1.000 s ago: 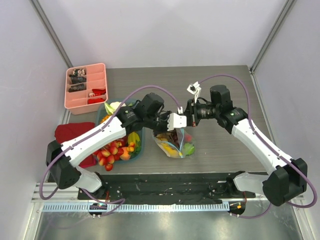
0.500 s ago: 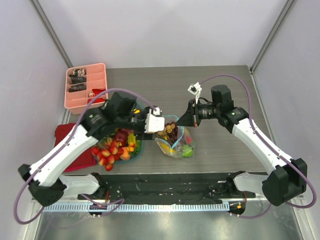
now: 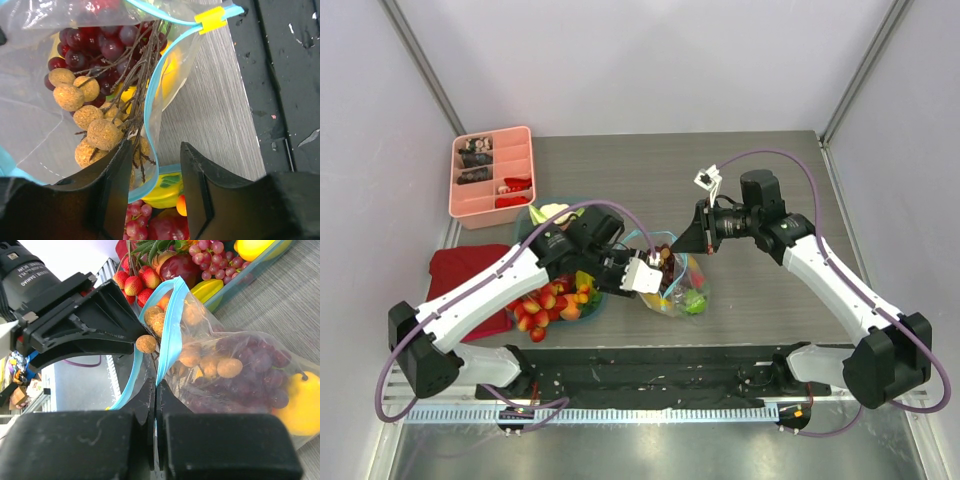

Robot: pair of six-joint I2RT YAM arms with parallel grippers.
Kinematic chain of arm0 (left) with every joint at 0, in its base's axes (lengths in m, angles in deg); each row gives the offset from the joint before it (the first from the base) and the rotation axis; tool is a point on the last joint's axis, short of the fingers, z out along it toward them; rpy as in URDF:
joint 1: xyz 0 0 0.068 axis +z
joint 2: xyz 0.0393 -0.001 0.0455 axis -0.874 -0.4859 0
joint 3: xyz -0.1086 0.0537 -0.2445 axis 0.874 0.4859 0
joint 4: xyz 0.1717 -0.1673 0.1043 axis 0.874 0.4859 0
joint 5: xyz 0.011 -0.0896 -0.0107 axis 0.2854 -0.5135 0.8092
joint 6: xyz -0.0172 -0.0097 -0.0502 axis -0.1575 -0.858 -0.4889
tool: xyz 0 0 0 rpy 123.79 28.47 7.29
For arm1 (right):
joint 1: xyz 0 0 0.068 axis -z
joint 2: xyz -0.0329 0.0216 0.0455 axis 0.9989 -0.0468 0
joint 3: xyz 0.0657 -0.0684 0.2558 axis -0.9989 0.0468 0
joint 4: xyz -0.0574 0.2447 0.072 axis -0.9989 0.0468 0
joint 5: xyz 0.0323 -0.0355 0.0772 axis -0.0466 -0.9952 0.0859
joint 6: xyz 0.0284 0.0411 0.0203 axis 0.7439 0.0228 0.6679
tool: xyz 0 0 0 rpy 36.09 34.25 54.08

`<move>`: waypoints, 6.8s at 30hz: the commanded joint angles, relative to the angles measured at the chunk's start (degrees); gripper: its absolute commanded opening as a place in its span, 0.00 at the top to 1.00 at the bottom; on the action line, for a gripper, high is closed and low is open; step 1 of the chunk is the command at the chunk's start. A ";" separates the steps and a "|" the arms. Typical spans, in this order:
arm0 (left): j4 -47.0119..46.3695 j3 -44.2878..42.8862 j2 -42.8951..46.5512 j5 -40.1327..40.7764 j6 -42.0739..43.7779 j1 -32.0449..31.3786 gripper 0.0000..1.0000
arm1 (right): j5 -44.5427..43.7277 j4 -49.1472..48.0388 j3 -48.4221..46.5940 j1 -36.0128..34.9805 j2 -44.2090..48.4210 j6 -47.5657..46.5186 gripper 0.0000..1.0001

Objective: Place the food in the zip-top bag and seal the zipper
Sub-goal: Adjust the zipper food storage bag at the center of the board, then pick up the fake fruit from the bin, then place the fake fruit in the zipper food storage bag, then zip the zipper food storage bag at the center of the board.

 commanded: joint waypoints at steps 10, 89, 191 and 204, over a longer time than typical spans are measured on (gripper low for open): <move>1.96 -8.34 -0.34 1.55 -5.33 -2.51 1.00 | 0.89 -0.76 -2.19 0.11 1.04 0.22 0.99; -7.25 -10.29 -18.64 30.47 -61.25 30.80 0.70 | -10.44 13.83 -9.84 -7.53 -5.73 -21.05 0.99; -19.82 -11.53 -8.51 -2.23 -45.34 -7.52 1.00 | 5.10 14.19 14.33 14.18 30.49 -42.68 0.30; -18.67 -11.70 -9.65 -2.84 -45.69 -7.34 1.00 | -1.91 1.79 17.24 1.08 27.94 -35.38 0.40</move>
